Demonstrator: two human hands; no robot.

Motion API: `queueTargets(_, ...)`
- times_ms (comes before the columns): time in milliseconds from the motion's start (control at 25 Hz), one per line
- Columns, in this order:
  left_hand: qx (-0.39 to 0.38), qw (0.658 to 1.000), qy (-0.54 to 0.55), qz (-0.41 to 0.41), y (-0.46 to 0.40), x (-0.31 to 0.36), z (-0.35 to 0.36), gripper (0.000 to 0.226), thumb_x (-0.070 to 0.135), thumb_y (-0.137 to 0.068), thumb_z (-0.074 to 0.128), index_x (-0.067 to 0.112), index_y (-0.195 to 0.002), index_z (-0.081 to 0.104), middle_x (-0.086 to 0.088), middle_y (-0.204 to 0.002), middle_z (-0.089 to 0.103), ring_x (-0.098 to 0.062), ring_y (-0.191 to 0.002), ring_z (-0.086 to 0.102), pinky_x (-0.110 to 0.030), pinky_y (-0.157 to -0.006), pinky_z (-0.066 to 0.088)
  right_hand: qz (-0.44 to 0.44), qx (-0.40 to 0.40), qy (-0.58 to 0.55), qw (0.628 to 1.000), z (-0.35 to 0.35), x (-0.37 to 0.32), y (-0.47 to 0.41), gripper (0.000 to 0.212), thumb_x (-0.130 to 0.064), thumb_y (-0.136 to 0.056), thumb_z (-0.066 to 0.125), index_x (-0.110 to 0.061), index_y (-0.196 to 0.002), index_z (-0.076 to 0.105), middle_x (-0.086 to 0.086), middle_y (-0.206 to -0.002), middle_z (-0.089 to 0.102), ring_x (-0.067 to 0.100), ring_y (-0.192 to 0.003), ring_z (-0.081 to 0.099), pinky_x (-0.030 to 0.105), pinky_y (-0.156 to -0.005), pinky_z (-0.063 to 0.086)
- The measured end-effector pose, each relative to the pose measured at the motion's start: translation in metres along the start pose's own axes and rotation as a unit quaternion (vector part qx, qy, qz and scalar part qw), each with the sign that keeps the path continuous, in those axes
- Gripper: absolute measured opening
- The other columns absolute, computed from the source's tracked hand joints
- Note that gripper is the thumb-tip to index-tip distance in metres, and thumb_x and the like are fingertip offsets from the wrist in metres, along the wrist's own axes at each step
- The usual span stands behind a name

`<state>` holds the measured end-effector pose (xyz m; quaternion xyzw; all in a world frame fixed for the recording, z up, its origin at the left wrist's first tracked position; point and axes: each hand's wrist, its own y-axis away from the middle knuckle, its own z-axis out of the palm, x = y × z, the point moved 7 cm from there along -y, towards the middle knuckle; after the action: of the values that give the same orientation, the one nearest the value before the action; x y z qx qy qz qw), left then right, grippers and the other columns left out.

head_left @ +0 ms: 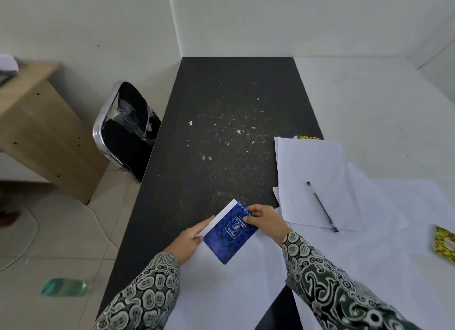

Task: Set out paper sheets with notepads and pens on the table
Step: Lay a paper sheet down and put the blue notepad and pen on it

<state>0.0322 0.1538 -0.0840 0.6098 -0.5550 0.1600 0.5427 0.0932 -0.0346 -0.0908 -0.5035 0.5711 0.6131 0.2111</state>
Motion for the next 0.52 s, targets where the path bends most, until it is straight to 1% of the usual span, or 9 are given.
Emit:
queueTargets(80,0.038,0.999,-0.029,-0.006,0.000,0.008,0.001,0.050,-0.001,-0.095,0.030,0.016,-0.142,0.034,-0.001,-0.125,0.044,-0.009,-0.114,0.045,-0.002,-0.096,0.033,-0.009,0.005,0.008,1.000,0.000,-0.004,0.002,0.023,-0.007,-0.083,0.061,0.000,-0.105,0.058,0.012,-0.094,0.064,0.009,-0.074,0.061,0.007,-0.057,0.050)
queueTargets(120,0.064,0.997,-0.039,0.001,-0.001,0.014,0.001,0.046,0.005,-0.096,0.033,0.016,-0.140,0.037,-0.002,-0.117,0.041,-0.008,-0.106,0.045,-0.006,-0.095,0.038,-0.017,0.008,0.013,1.000,0.001,-0.006,0.003,0.021,-0.008,-0.083,0.061,-0.002,-0.103,0.059,0.011,-0.094,0.064,0.009,-0.075,0.060,0.008,-0.058,0.050)
queueTargets(200,0.097,0.993,-0.072,0.016,-0.005,0.030,0.001,0.040,0.024,-0.093,0.048,0.022,-0.133,0.044,0.001,-0.115,0.041,-0.010,-0.108,0.040,-0.029,-0.100,0.041,-0.042,0.000,0.026,0.999,0.004,-0.014,0.007,0.014,-0.008,-0.083,0.061,-0.007,-0.097,0.059,0.007,-0.093,0.064,0.008,-0.078,0.061,0.009,-0.060,0.051)
queueTargets(280,0.088,0.994,-0.066,0.007,-0.012,0.042,0.004,0.038,0.033,-0.084,0.062,0.025,-0.120,0.052,0.002,-0.111,0.053,-0.013,-0.109,0.047,-0.036,-0.094,0.044,-0.068,-0.024,0.044,0.996,0.009,-0.021,0.010,0.011,-0.008,-0.083,0.061,-0.012,-0.093,0.060,0.004,-0.090,0.064,0.007,-0.079,0.061,0.012,-0.064,0.052)
queueTargets(360,0.087,0.995,-0.051,-0.010,-0.019,0.050,0.006,0.024,0.027,-0.080,0.067,0.019,-0.101,0.058,-0.001,-0.098,0.064,-0.020,-0.099,0.059,-0.039,-0.089,0.050,-0.084,-0.032,0.063,0.994,0.006,-0.023,0.011,0.011,-0.011,-0.082,0.063,-0.015,-0.092,0.061,0.004,-0.093,0.065,0.012,-0.086,0.062,0.018,-0.073,0.053)
queueTargets(400,0.106,0.992,-0.065,-0.013,-0.021,0.052,0.005,0.020,0.026,-0.080,0.067,0.016,-0.095,0.058,-0.003,-0.095,0.066,-0.022,-0.095,0.060,-0.040,-0.087,0.051,-0.096,-0.004,0.088,0.992,-0.003,-0.022,0.011,0.012,-0.016,-0.082,0.063,-0.016,-0.094,0.062,0.004,-0.097,0.066,0.015,-0.090,0.062,0.025,-0.079,0.052)
queueTargets(440,0.130,0.989,-0.072,-0.013,-0.021,0.053,0.002,0.019,0.026,-0.079,0.067,0.014,-0.092,0.058,-0.004,-0.093,0.067,-0.024,-0.094,0.060,-0.041,-0.086,0.051,-0.107,0.062,0.140,0.982,-0.021,-0.020,0.010,0.016,-0.023,-0.082,0.063,-0.019,-0.098,0.063,0.003,-0.102,0.065,0.017,-0.095,0.061,0.031,-0.084,0.049)
queueTargets(480,0.153,0.986,-0.066,-0.016,-0.020,0.051,-0.001,0.020,0.026,-0.080,0.066,0.013,-0.092,0.058,-0.006,-0.093,0.067,-0.025,-0.092,0.060,-0.040,-0.084,0.051,-0.108,0.156,0.218,0.957,-0.046,-0.017,0.013,0.022,-0.028,-0.083,0.062,-0.020,-0.104,0.061,0.001,-0.108,0.063,0.020,-0.099,0.058,0.035,-0.087,0.046)
queueTargets(520,0.173,0.984,-0.048,-0.015,-0.018,0.050,-0.005,0.020,0.024,-0.080,0.066,0.011,-0.093,0.058,-0.006,-0.091,0.066,-0.025,-0.090,0.061,-0.037,-0.080,0.051,-0.093,0.259,0.292,0.916,-0.075,-0.012,0.020,0.028,-0.029,-0.084,0.060,-0.020,-0.110,0.058,0.002,-0.115,0.059,0.024,-0.104,0.054,0.039,-0.089,0.043)
